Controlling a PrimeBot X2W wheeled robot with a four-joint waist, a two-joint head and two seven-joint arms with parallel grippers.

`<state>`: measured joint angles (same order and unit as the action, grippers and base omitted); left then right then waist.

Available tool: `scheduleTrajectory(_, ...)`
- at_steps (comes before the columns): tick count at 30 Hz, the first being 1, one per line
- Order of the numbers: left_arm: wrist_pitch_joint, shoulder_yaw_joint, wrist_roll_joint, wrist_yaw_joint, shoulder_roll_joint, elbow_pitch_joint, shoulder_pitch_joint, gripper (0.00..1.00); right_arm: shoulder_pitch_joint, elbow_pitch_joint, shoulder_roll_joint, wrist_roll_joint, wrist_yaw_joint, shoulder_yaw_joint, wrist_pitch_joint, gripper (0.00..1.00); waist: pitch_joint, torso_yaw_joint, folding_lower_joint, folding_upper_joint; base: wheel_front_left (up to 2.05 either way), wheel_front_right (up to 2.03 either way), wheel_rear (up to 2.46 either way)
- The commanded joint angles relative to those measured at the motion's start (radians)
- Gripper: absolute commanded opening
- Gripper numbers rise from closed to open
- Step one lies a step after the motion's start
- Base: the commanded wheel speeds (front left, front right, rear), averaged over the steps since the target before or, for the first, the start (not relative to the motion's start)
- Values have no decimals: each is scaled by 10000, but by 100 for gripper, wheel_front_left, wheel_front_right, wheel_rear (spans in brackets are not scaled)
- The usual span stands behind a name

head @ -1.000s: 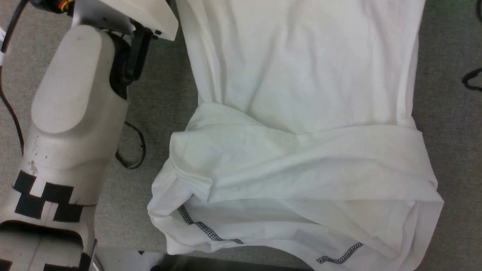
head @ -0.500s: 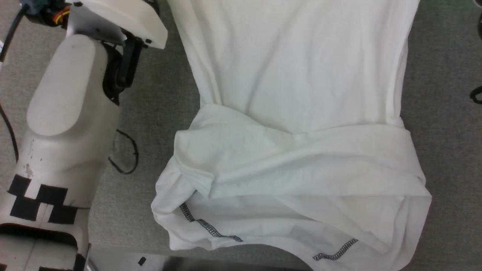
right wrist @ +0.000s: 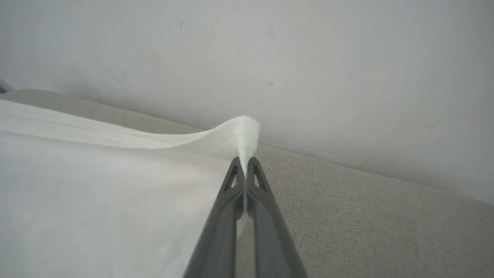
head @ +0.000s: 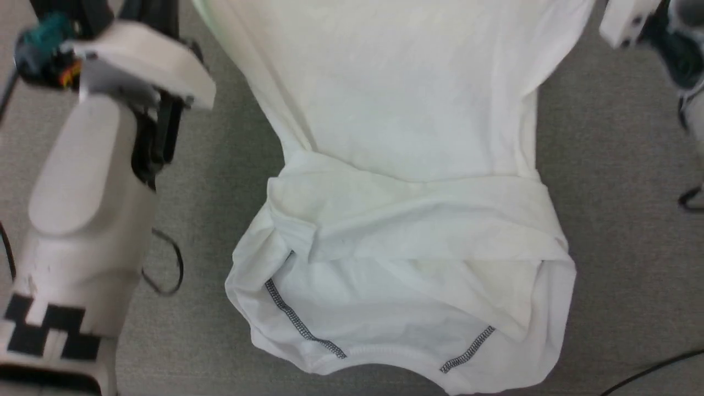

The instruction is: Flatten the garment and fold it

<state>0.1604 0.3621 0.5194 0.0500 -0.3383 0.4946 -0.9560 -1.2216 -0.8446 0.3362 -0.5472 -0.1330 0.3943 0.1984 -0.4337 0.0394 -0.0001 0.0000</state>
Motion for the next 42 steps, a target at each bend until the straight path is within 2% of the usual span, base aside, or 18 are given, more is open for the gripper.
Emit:
scheduleTrajectory(1,72,-118,179,189,-159,-196,762,0,757,372,194,-180,23,136,-182,0,1112,-294,1,0,0,0,0)
scheduleTrajectory(5,228,-417,541,666,-298,-1170,2664,0,2605,1742,564,-611,23,488,-363,0,1779,-410,1,0,0,0,0)
scheduleTrajectory(10,219,-694,917,1408,-436,-2701,5292,0,5201,3732,1054,-934,23,428,-362,0,2360,-593,1,0,0,0,0)
scheduleTrajectory(14,-30,-739,1107,1928,-555,-3805,7093,0,7281,5178,1139,-916,23,-75,-66,0,2699,-722,1,0,0,0,0)
scheduleTrajectory(19,-603,-526,1192,2352,-806,-4808,8820,0,9752,6727,772,-566,23,-1273,351,0,2966,-771,1,0,0,0,0)
scheduleTrajectory(21,-737,-464,1247,2391,-819,-4908,9079,0,10214,6971,634,-471,23,-1506,469,0,3003,-767,1,0,0,0,0)
scheduleTrajectory(26,-1078,-286,1437,2611,-816,-5021,10063,0,12193,8030,-303,32,23,-2760,912,0,3093,-752,1,0,0,0,0)
scheduleTrajectory(31,-1430,3,1603,2677,-738,-4674,10686,0,13574,8493,-1261,372,23,-3476,1385,0,3175,-741,1,0,0,0,0)
scheduleTrajectory(36,-1608,306,1820,2557,-518,-3874,11128,0,14583,8392,-1960,751,23,-4039,1551,0,3330,-719,1,0,0,0,0)
scheduleTrajectory(42,-1512,712,2019,2098,9,-2879,11040,0,15006,7819,-2430,1136,23,-4008,1443,0,3446,-745,1,0,0,0,0)
